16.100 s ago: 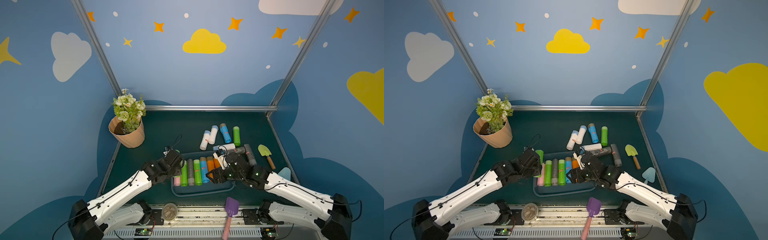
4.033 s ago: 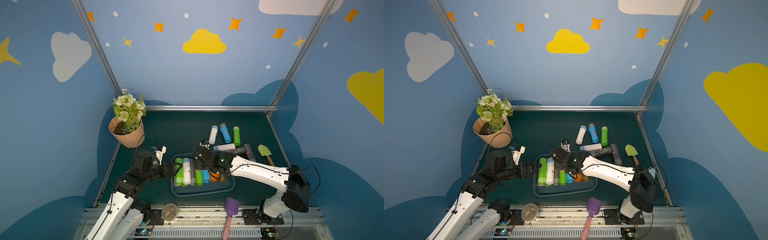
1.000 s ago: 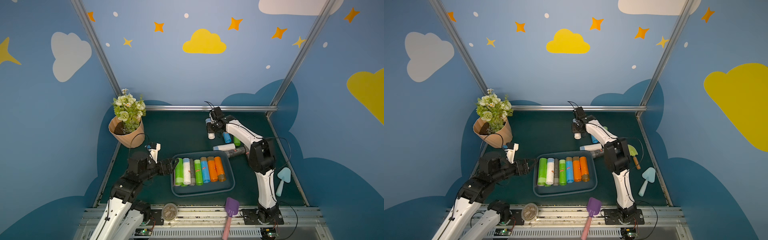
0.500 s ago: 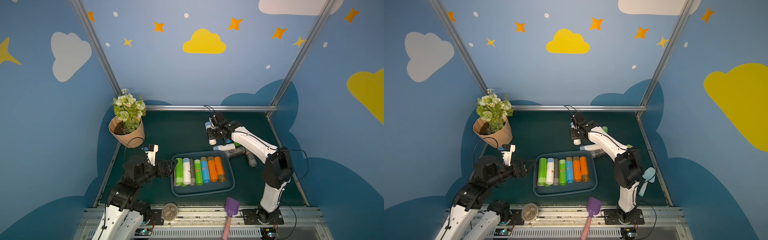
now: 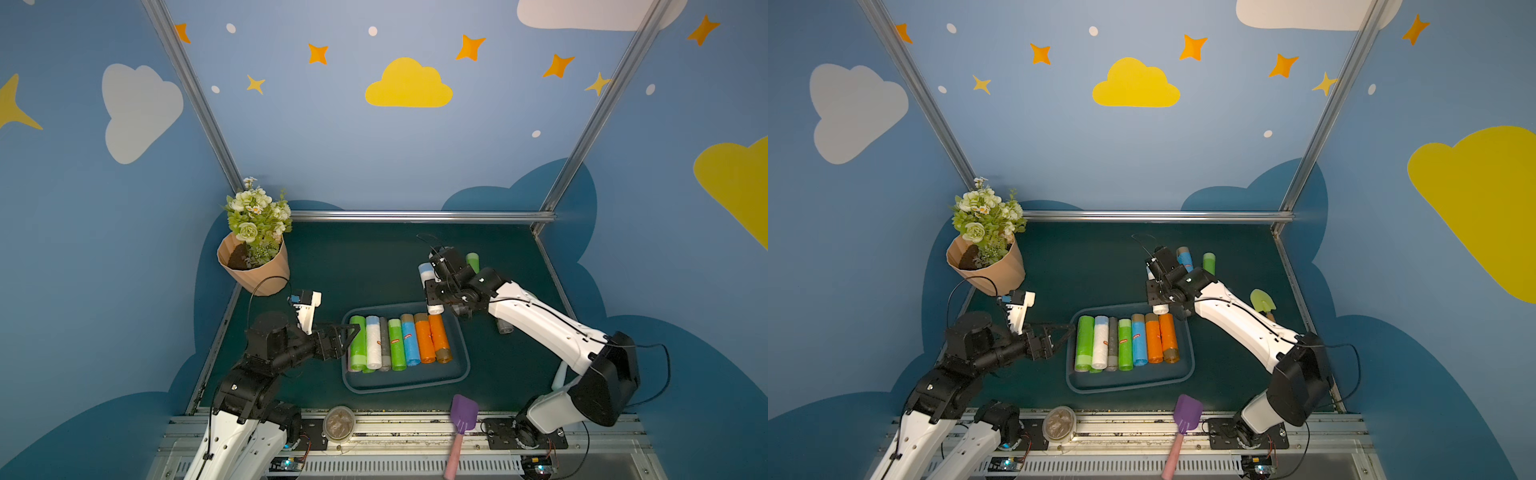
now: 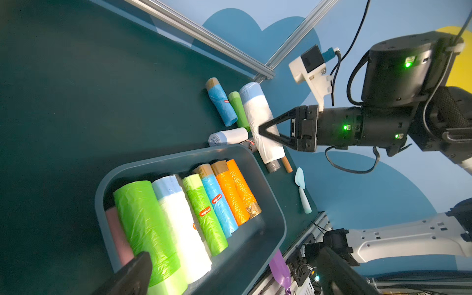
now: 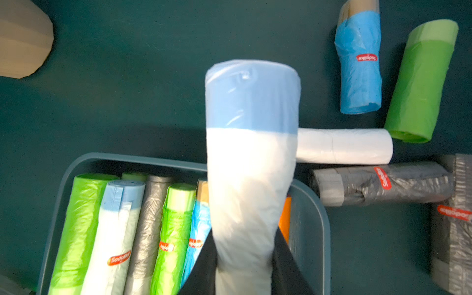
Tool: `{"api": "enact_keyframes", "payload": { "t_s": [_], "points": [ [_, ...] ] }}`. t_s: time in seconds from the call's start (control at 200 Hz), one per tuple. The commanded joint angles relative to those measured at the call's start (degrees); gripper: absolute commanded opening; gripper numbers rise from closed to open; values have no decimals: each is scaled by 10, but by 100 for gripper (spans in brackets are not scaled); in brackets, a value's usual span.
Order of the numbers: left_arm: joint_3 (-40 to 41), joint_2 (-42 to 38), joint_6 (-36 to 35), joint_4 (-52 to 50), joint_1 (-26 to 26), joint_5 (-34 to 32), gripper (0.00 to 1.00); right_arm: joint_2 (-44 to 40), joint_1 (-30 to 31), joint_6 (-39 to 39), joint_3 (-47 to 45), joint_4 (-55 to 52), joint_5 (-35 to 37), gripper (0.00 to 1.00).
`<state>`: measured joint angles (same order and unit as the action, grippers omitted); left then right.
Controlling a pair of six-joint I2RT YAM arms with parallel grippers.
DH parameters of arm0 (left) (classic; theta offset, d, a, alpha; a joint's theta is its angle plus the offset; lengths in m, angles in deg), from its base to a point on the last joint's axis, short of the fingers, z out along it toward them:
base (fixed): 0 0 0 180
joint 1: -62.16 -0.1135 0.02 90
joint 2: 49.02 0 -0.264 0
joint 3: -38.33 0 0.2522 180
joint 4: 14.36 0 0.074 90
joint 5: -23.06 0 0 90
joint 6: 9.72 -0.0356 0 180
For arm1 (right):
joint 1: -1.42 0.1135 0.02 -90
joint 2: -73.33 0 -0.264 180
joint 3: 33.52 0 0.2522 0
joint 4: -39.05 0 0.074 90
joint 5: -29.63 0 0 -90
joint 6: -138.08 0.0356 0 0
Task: Put the roll of trash bags into the storage box
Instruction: Place the roll of trash bags in the storage box.
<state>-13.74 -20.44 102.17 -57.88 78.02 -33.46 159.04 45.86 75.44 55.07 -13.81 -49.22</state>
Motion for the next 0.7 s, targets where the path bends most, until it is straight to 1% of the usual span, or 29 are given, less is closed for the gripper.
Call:
{"api": "enact_keyframes", "payload": {
  "t_s": [0.0, 0.14, 0.285, 0.446, 0.626, 0.696],
  "points": [
    [7, -4, 1, 12, -1, 25, 100, -39, 21, 35, -15, -23, 27, 24],
    [10, 7, 7, 22, 5, 58, 100, -77, 49, 62, -42, -32, 43, 24],
    [9, 7, 6, 20, 18, 65, 100, -108, 74, 90, -73, -25, 50, 23],
    [10, -2, 4, 19, 31, 54, 100, -126, 109, 121, -106, -22, 65, 23],
    [6, 8, -3, 3, 46, 31, 100, -145, 146, 152, -131, -14, 81, 23],
    [5, 14, -4, 1, 48, 33, 100, -149, 161, 163, -139, -12, 85, 23]
  ]
}}
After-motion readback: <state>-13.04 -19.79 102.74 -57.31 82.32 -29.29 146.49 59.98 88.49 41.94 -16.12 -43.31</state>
